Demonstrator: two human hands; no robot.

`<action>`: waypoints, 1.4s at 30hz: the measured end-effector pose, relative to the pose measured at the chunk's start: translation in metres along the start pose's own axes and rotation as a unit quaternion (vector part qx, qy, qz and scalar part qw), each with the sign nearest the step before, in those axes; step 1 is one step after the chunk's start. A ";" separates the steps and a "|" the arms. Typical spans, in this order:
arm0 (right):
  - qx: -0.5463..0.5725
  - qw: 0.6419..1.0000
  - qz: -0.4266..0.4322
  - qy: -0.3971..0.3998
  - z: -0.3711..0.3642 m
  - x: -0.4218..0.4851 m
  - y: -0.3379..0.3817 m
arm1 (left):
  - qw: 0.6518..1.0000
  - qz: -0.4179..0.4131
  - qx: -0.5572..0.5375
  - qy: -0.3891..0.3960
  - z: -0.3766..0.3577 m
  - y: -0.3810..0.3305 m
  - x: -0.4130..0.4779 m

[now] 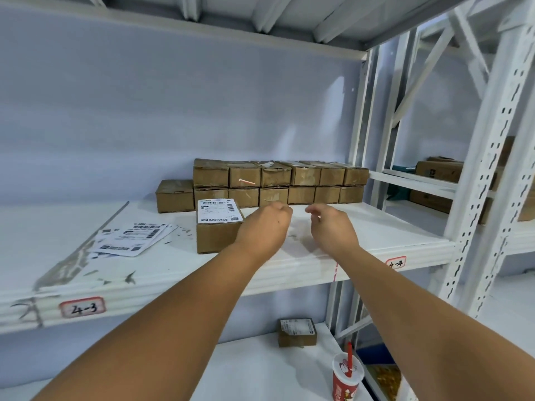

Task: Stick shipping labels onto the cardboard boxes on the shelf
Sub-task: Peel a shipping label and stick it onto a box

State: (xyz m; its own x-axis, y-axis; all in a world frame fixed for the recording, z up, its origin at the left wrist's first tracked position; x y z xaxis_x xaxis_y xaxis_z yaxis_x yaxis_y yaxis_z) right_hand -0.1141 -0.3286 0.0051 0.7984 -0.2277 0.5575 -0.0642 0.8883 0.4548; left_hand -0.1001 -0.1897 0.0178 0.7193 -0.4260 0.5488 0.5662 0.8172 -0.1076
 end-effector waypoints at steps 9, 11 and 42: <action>-0.134 0.987 -0.020 0.089 -0.016 -0.019 0.023 | 0.997 -0.001 0.065 -0.042 0.026 0.029 -0.019; -0.119 0.983 -0.049 0.128 -0.021 -0.019 0.020 | 0.995 0.036 0.089 -0.018 0.020 0.034 -0.021; -0.015 0.990 0.137 -0.008 -0.040 0.017 0.122 | 0.976 0.101 0.027 -0.189 0.054 0.096 -0.027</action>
State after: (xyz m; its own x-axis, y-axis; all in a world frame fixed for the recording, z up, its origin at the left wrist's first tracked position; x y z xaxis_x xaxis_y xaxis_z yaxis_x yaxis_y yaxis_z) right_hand -0.0850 -0.2079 0.0423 0.7444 0.0173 0.6675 -0.2591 0.9288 0.2648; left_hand -0.0875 -0.0787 0.0375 0.6083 -0.0893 0.7887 0.3995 0.8930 -0.2070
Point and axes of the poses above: each hand's wrist, its own x-axis towards the middle knuckle, its own z-axis out of the back of the hand, y = z × x, the point moved 4 cm from there along x, towards the middle knuckle, and after that the axes turned 7 degrees about z, right-handed, at the moved point
